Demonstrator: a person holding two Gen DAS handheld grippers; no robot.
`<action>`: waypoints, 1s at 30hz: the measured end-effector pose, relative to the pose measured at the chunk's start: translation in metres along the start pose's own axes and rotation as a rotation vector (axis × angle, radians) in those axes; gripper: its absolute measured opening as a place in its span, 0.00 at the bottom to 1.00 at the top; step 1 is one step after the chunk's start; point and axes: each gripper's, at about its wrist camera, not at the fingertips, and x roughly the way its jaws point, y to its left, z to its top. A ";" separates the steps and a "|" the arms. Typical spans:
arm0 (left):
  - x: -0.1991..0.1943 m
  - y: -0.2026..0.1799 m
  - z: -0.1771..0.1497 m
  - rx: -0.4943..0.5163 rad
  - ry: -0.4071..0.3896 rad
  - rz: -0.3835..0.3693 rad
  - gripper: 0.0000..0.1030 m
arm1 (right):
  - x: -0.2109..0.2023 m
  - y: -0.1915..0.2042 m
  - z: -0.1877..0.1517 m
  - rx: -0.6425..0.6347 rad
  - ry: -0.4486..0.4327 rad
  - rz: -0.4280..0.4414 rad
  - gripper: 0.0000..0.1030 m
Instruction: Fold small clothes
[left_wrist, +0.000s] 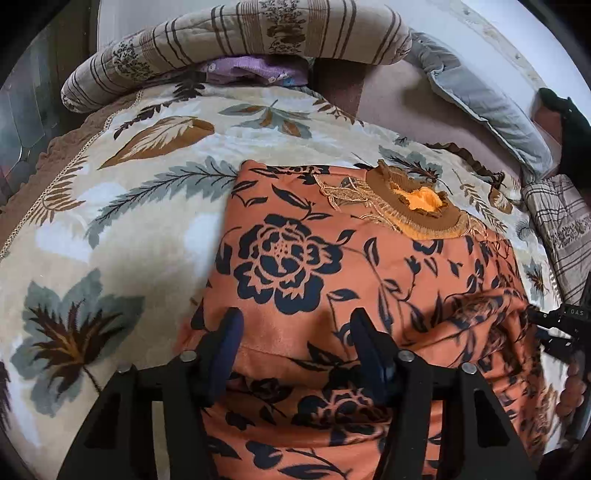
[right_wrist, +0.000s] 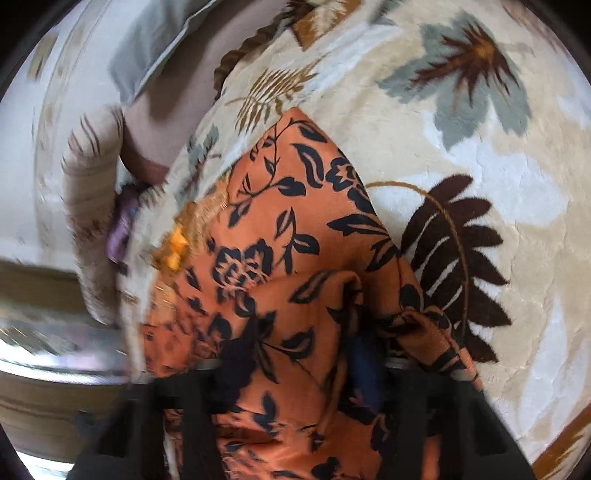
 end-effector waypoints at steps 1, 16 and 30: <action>0.004 0.000 -0.003 0.018 -0.009 0.016 0.53 | -0.002 0.005 -0.002 -0.031 -0.012 -0.035 0.18; 0.001 -0.003 -0.010 0.046 -0.085 0.086 0.48 | -0.082 0.064 0.016 -0.245 -0.500 -0.075 0.08; -0.022 -0.006 -0.017 0.053 -0.170 0.120 0.48 | -0.031 0.004 0.024 -0.018 -0.149 0.022 0.12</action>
